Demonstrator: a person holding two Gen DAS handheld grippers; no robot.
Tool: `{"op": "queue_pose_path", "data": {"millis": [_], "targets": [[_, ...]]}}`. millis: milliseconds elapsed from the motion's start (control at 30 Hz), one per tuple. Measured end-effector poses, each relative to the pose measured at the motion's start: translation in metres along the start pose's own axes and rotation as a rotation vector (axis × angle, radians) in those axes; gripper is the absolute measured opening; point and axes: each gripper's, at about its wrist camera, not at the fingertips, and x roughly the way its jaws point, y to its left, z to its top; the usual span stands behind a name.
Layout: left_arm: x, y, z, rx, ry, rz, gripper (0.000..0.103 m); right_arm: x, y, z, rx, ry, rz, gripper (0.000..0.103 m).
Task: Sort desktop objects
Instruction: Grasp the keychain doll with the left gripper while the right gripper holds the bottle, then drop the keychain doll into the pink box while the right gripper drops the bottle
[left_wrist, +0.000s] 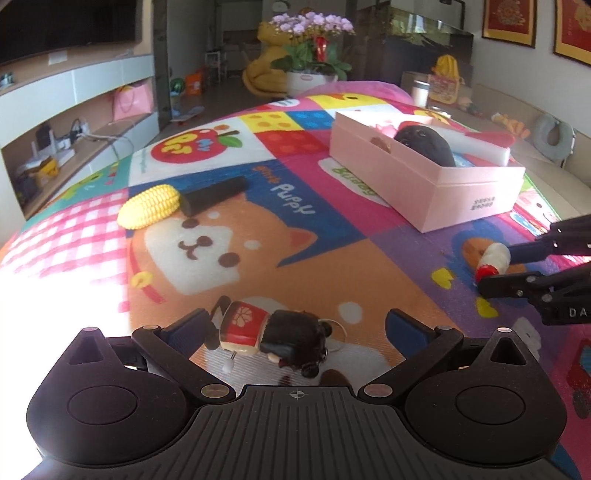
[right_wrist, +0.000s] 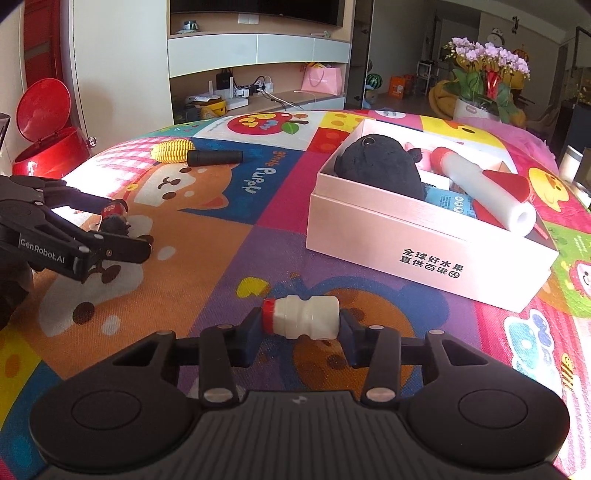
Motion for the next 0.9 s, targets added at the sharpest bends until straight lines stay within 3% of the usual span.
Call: {"op": "queue_pose_path", "data": {"millis": [133,200,333,633,767,900], "targets": [[-0.001,-0.014,-0.006,0.047,-0.008,0.041,0.097,0.000,-0.003,-0.001,-0.001,0.005,-0.004,0.043],[0.000,-0.014,-0.005,0.040,-0.003,0.067,0.077,0.000,-0.003,-0.001,0.000,0.005,-0.005,0.043],[0.001,-0.003,-0.001,-0.018,0.001,0.083,0.074,0.000,-0.002,-0.001,0.004,0.002,-0.001,0.043],[-0.018,-0.022,-0.001,0.009,-0.029,0.064,0.071,-0.017,-0.004,0.003,0.004,-0.038,-0.007,0.042],[-0.036,-0.040,0.018,0.034,-0.112,0.048,0.071,-0.051,-0.018,0.012,0.014,-0.121,-0.047,0.042],[-0.049,-0.060,0.064,0.077,-0.229,0.008,0.071,-0.098,-0.045,0.028,0.068,-0.261,-0.124,0.042]]}}
